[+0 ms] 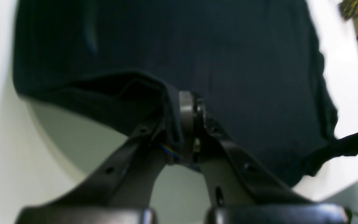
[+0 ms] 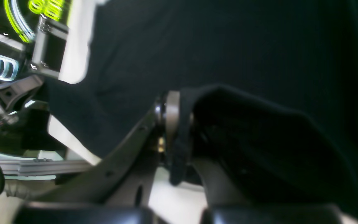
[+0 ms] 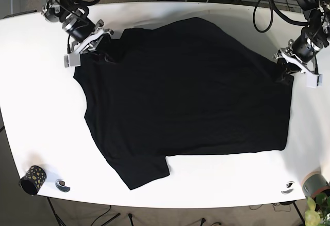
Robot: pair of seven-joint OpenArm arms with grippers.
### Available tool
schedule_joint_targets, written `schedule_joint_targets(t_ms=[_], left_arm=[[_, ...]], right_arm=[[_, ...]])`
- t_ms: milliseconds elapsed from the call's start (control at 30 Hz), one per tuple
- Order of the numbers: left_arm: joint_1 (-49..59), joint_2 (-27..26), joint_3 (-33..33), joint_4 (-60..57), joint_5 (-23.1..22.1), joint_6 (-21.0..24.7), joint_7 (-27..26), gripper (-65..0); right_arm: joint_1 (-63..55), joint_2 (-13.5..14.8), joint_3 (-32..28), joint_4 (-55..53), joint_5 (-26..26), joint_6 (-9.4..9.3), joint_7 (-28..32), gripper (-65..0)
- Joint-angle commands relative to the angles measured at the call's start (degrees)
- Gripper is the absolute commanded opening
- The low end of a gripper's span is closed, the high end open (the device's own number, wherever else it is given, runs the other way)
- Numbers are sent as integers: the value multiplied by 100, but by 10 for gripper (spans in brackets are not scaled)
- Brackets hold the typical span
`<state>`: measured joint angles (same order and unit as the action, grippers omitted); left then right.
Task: Fold the T-shirt properly
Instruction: 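Lift the held corners and pull them toward the robot with both grippers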
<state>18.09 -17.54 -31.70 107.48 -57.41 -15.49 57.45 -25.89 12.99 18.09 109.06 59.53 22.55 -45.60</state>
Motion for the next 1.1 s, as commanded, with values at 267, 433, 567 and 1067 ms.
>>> schedule_joint_targets(t_ms=[267,433,567,1067], left_arm=[[-1057,-149,-16,-1381,-66,-38,-79,-650],[-1435,-237,80,-1979,-66,-38,-79,-649],[-1716,-255,212,-2295,66,-38,-88,-649],[-2666,-246,388,-3201,1367,-47,-106,-647]], right_arm=[[1371,410,-11,-1363,74,27,55,-650],[2092,454,-90,-2084,74,36,55,-650],[2629,490,-292,-2673,74,71,55,-650],[3789,481,-336,-4202,65,53,55,-650]])
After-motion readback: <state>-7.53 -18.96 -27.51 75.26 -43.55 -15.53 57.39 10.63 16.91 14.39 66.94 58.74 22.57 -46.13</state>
